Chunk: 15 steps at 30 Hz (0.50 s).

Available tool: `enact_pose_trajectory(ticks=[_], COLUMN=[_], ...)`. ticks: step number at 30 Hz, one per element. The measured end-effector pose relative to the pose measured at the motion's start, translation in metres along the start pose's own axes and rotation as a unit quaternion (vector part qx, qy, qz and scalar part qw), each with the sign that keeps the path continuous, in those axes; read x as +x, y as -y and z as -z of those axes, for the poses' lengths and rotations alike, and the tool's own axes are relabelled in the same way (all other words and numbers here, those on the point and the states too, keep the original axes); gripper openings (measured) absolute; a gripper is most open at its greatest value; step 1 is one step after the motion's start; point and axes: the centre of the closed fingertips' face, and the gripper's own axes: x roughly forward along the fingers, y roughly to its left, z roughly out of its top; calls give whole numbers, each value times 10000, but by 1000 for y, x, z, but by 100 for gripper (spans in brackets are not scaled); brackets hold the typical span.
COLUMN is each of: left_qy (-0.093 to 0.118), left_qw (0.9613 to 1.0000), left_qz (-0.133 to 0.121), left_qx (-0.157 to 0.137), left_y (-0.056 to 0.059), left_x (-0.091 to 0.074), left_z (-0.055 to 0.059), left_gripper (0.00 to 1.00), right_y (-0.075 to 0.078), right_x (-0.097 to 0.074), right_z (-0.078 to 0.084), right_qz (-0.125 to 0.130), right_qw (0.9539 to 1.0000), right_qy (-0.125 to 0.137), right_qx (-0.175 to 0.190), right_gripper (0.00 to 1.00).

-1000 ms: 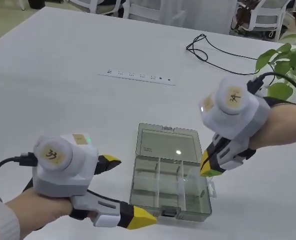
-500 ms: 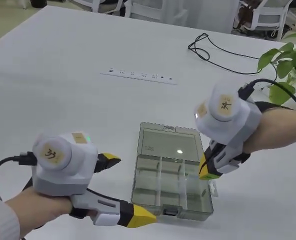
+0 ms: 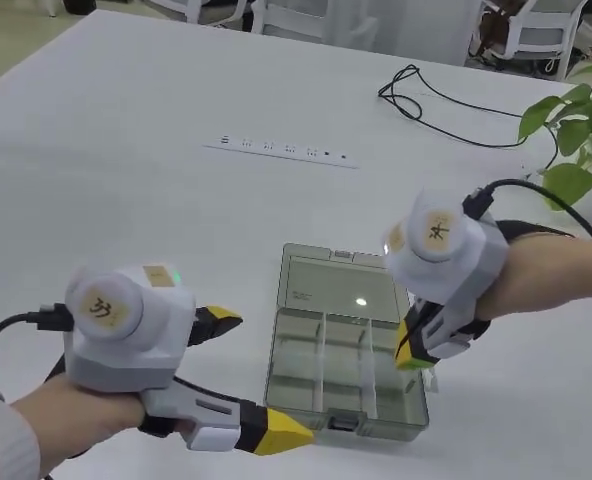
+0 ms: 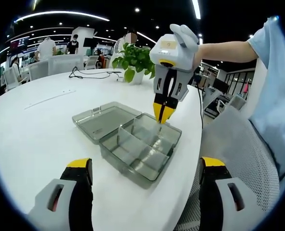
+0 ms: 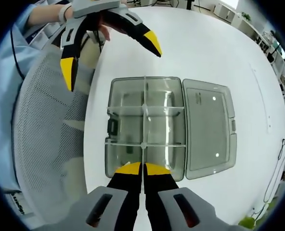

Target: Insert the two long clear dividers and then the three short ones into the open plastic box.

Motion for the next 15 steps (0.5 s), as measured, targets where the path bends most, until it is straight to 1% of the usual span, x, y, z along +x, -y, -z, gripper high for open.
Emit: enact_pose_trajectory(ticks=[7,15], left_qy=[-8,5], left_qw=[10000,10000], left_qz=[10,31], left_qx=[9,15], left_y=[0,0], left_x=[0,2], left_z=[0,-1], left_gripper=[93,92], right_y=[0,1], right_x=[10,10], right_z=[3,3], right_qz=[46,91], right_qw=[10000,9999], right_qy=[-55,-60], right_qx=[-14,2], right_gripper=[2,2])
